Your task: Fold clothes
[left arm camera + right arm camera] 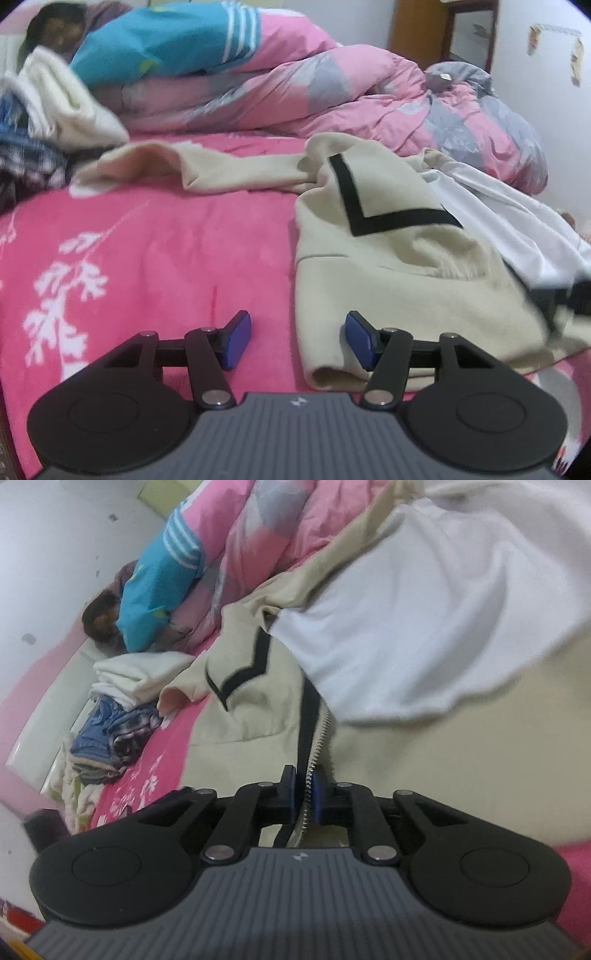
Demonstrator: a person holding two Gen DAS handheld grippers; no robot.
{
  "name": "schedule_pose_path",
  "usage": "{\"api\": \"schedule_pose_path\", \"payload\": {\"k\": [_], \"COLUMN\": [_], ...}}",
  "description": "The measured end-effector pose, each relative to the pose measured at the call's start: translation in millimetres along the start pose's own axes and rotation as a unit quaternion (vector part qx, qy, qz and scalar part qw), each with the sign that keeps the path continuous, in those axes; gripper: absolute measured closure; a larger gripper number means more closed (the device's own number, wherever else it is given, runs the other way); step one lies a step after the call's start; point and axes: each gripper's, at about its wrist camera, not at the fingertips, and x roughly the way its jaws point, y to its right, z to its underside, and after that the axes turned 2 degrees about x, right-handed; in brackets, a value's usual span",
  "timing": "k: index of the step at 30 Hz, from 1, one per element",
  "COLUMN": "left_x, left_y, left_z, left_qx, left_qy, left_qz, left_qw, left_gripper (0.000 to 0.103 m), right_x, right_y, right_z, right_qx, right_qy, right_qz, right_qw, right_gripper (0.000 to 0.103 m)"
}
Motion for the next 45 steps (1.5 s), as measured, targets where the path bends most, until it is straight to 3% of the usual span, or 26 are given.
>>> {"api": "schedule_pose_path", "payload": {"k": [3, 5, 8, 12, 16, 20, 22, 24, 25, 29, 33, 37, 40, 45], "left_x": [-0.3, -1.5, 1.2, 15.0, 20.4, 23.5, 24.5, 25.3, 25.5, 25.7, 25.9, 26.1, 25.7, 25.7], "left_y": [2.4, 3.6, 6.1, 5.6, -2.7, -4.2, -4.6, -5.7, -6.3, -7.1, -7.1, -7.0, -7.2, -7.5], "left_z": [-0.9, -3.4, -6.9, -4.9, -3.6, -1.8, -1.4, -1.3, -1.3, -0.7, -0.5, -0.2, 0.3, 0.9], "left_qx": [0.007, 0.010, 0.024, 0.039, 0.022, 0.020, 0.019, 0.016, 0.014, 0.014, 0.013, 0.013, 0.012, 0.013], "left_qy": [0.001, 0.010, 0.028, 0.027, 0.030, 0.034, 0.035, 0.035, 0.035, 0.037, 0.038, 0.038, 0.039, 0.040], "left_qz": [-0.005, -0.002, -0.005, -0.012, 0.004, 0.011, 0.014, 0.018, 0.020, 0.023, 0.023, 0.024, 0.024, 0.024], "left_qw": [1.0000, 0.9999, 0.9993, 0.9988, 0.9993, 0.9992, 0.9991, 0.9991, 0.9991, 0.9989, 0.9989, 0.9989, 0.9989, 0.9988], "left_gripper": [0.046, 0.046, 0.046, 0.044, 0.041, 0.038, 0.036, 0.035, 0.035, 0.033, 0.033, 0.033, 0.033, 0.033], "right_x": [-5.7, -0.3, 25.6, 75.8, 127.4, 164.6, 182.8, 193.6, 198.4, 209.8, 208.0, 180.2, 168.3, 190.4], "right_y": [-9.4, -11.8, -6.0, 19.0, 53.6, 85.1, 100.5, 107.1, 107.0, 97.5, 81.7, 45.3, 14.2, -16.5], "right_z": [-28.7, -57.0, -99.9, -158.6, -208.0, -236.0, -249.6, -250.9, -248.1, -231.9, -229.6, -256.5, -293.8, -354.3], "right_qx": [-0.011, -0.007, 0.008, 0.050, 0.102, 0.136, 0.152, 0.164, 0.164, 0.143, 0.106, 0.027, -0.026, -0.070], "right_qy": [0.013, 0.033, 0.050, 0.066, 0.087, 0.115, 0.129, 0.133, 0.127, 0.096, 0.083, 0.121, 0.136, 0.109], "right_qz": [-0.026, -0.025, -0.012, -0.003, 0.012, 0.010, 0.008, -0.019, -0.030, -0.053, -0.052, -0.061, -0.044, 0.020], "right_qw": [1.000, 0.999, 0.999, 0.997, 0.991, 0.984, 0.980, 0.977, 0.978, 0.984, 0.989, 0.990, 0.989, 0.991], "right_gripper": [0.082, 0.070, 0.060, 0.057, 0.051, 0.051, 0.052, 0.060, 0.066, 0.076, 0.090, 0.094, 0.095, 0.095]}}
